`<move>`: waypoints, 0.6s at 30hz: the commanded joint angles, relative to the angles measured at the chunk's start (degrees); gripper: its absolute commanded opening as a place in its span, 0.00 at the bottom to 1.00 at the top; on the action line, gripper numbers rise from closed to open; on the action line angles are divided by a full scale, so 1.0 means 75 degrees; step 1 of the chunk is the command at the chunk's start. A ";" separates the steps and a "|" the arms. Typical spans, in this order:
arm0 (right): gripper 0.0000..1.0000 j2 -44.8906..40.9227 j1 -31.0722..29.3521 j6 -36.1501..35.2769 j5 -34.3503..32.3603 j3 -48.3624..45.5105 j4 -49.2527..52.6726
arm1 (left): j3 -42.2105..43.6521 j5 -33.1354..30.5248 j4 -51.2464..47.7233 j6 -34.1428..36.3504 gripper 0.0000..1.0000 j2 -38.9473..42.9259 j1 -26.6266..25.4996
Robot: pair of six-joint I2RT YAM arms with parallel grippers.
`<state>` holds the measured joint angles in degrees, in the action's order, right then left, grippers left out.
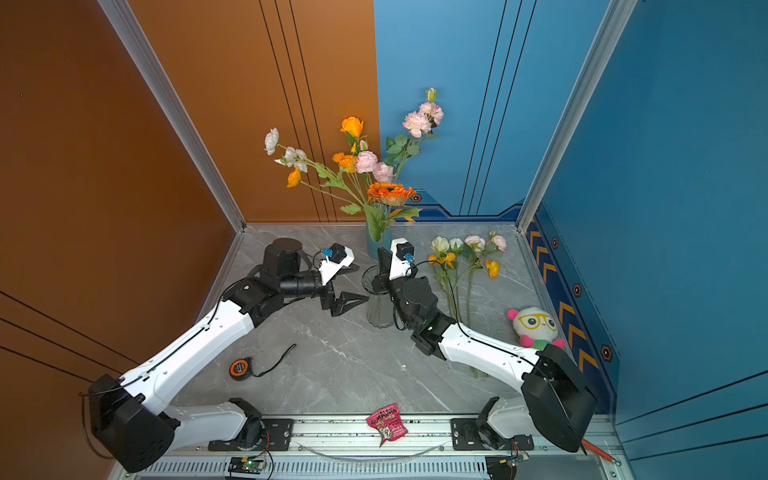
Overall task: Arrange the flowers into the vase
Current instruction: 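Lower the orange gerbera stem into the glass vase with the right gripper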
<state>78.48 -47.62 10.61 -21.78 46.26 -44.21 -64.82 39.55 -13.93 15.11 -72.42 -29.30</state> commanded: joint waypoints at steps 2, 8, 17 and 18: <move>0.07 0.0060 -0.0064 0.0191 -0.0266 -0.0202 -0.0261 | 0.0071 0.0189 0.0112 -0.0047 0.98 0.0080 0.0082; 0.15 0.0028 -0.0114 0.0249 -0.0312 -0.0300 -0.0076 | 0.0069 0.0205 0.0119 -0.0046 0.98 0.0072 0.0089; 0.23 -0.0099 -0.0152 0.0264 -0.0401 -0.0449 0.0093 | 0.0057 0.0250 0.0112 -0.0058 0.98 0.0012 0.0086; 0.25 -0.0136 -0.0155 0.0272 -0.0402 -0.0446 0.0139 | 0.0059 0.0248 0.0112 -0.0058 0.98 -0.0004 0.0087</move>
<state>78.54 -48.45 12.08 -23.31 43.51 -44.01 -64.82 39.75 -13.93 15.11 -72.42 -29.26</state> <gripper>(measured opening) 0.239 0.979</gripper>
